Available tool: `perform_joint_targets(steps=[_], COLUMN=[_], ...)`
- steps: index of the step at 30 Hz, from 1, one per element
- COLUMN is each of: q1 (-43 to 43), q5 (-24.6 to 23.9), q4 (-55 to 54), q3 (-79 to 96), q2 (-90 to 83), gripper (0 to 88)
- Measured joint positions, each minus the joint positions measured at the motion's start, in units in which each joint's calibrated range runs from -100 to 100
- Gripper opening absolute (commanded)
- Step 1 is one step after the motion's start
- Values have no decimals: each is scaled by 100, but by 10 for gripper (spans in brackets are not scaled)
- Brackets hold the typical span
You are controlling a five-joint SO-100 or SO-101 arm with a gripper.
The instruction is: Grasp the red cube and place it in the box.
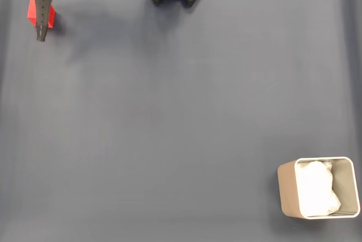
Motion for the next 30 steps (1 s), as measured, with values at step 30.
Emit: perform_joint_targets(steps=[30], q1=[-30], q5=[0], q4=[-700], q3=[199], q2=[686], gripper=[512])
